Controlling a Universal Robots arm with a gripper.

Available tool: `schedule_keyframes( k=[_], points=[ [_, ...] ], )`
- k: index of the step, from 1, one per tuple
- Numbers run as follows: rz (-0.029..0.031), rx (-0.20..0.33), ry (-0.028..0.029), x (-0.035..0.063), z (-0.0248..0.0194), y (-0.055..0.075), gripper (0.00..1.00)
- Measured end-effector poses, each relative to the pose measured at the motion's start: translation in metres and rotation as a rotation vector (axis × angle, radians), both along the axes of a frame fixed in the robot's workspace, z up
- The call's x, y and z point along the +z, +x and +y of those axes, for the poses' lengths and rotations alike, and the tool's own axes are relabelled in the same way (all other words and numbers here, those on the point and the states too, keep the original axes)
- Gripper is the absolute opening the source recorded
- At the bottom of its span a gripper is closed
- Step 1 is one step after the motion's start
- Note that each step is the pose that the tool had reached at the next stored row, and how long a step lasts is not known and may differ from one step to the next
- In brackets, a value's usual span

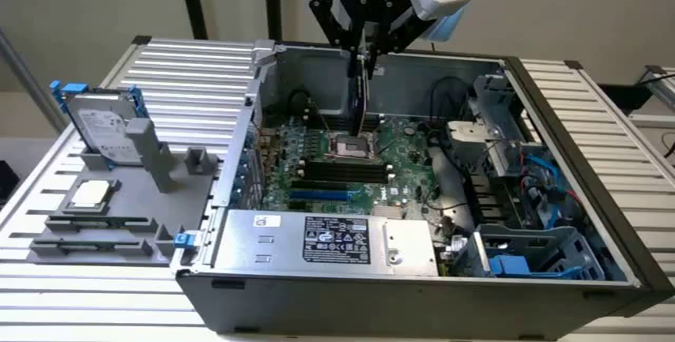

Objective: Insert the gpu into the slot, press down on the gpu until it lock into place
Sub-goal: 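Insert the gpu into the slot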

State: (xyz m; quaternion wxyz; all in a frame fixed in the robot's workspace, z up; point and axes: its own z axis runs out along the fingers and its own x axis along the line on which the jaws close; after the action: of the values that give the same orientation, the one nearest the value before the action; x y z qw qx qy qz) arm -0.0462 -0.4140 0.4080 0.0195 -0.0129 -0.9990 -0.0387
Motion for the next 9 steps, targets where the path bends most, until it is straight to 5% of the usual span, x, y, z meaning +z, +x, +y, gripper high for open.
schedule_keyframes(
  k=[9],
  points=[
    [0.0000,0.000,0.0000,0.0000,0.0000,0.0000,0.26]
  ],
)
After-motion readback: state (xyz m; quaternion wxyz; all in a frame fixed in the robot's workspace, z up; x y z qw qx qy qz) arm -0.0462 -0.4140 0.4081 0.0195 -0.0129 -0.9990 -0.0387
